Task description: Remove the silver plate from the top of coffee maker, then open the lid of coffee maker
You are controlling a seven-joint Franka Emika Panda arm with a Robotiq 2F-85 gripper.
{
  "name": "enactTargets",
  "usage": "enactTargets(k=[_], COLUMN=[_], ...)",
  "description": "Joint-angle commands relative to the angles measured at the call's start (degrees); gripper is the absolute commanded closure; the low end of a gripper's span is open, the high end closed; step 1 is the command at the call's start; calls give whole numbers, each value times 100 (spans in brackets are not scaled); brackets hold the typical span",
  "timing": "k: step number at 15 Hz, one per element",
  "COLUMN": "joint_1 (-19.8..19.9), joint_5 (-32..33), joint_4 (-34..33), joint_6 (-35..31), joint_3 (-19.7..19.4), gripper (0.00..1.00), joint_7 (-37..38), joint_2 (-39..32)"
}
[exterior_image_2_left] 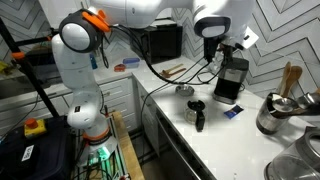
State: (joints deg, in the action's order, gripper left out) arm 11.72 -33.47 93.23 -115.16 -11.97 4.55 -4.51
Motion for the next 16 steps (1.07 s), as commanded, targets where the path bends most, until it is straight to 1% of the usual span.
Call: enactTargets(k=[1, 8, 11, 16], joint_1=[210, 365, 411, 432], joint_5=[-541, -1267, -1693, -1981], joint_4=[-302, -373, -420, -568], joint_6=[230, 245, 243, 214], joint_3=[-15, 26, 51, 58], gripper=[0, 0, 0, 0], joint_7=[-115, -218, -401, -541], joint_2=[-333, -614, -727, -971])
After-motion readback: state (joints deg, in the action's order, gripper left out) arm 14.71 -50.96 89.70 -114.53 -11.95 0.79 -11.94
